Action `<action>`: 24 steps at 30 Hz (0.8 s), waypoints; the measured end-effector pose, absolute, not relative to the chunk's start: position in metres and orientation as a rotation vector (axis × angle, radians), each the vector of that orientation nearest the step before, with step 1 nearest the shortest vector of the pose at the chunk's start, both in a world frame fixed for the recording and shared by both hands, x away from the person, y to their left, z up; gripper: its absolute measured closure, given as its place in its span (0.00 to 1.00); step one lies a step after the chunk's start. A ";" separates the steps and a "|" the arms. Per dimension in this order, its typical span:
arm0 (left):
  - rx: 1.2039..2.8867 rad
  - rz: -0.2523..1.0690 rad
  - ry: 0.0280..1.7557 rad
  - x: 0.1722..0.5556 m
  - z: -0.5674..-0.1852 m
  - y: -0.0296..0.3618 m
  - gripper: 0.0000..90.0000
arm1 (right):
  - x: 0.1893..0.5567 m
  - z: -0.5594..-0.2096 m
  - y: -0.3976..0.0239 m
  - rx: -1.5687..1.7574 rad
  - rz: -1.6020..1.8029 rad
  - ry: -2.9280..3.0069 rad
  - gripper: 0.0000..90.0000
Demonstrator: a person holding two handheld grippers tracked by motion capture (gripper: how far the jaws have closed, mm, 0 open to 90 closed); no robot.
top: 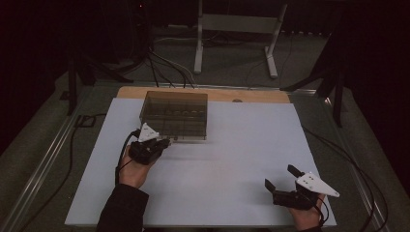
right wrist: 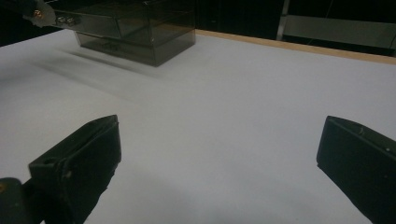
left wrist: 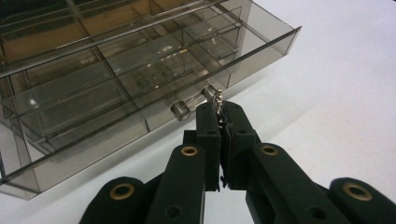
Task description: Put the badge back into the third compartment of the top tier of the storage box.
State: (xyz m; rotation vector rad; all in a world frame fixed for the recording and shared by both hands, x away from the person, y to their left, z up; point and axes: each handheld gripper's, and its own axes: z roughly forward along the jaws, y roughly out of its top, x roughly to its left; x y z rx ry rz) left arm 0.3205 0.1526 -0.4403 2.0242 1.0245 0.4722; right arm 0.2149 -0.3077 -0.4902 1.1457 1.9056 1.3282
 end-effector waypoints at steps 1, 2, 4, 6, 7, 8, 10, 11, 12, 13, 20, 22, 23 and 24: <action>2.022 0.473 1.022 0.321 -0.439 0.152 0.98 | 0.215 -0.490 -0.308 1.147 1.329 1.905 0.00; 2.021 0.473 1.021 0.321 -0.439 0.151 0.98 | 0.215 -0.490 -0.308 1.147 1.329 1.905 0.00; 2.021 0.473 1.020 0.322 -0.438 0.151 0.98 | 0.215 -0.490 -0.308 1.147 1.329 1.905 0.00; 2.015 0.472 1.018 0.323 -0.437 0.149 0.98 | 0.215 -0.490 -0.308 1.146 1.329 1.906 0.00; 2.017 0.473 1.016 0.323 -0.436 0.149 0.98 | 0.215 -0.490 -0.308 1.147 1.329 1.906 0.00; 2.019 0.474 1.014 0.323 -0.435 0.148 0.98 | 0.215 -0.490 -0.308 1.147 1.329 1.907 0.00; 2.017 0.477 1.010 0.324 -0.434 0.147 0.98 | 0.215 -0.490 -0.308 1.147 1.329 1.906 0.00; 2.015 0.478 1.010 0.325 -0.434 0.146 0.98 | 0.215 -0.490 -0.308 1.147 1.329 1.905 0.00; 2.017 0.478 1.009 0.325 -0.433 0.146 0.98 | 0.215 -0.490 -0.308 1.147 1.329 1.906 0.00; 2.014 0.480 1.009 0.326 -0.433 0.145 0.98 | 0.215 -0.490 -0.308 1.148 1.330 1.906 0.00; 2.013 0.481 1.005 0.330 -0.431 0.141 0.98 | 0.215 -0.490 -0.308 1.148 1.329 1.907 0.00; 2.009 0.482 1.005 0.331 -0.431 0.140 0.98 | 0.215 -0.490 -0.308 1.149 1.330 1.906 0.00; 2.012 0.484 1.004 0.331 -0.431 0.140 0.98 | 0.215 -0.490 -0.308 1.149 1.330 1.906 0.00; 2.012 0.484 1.004 0.332 -0.430 0.139 0.98 | 0.215 -0.490 -0.308 1.149 1.330 1.906 0.00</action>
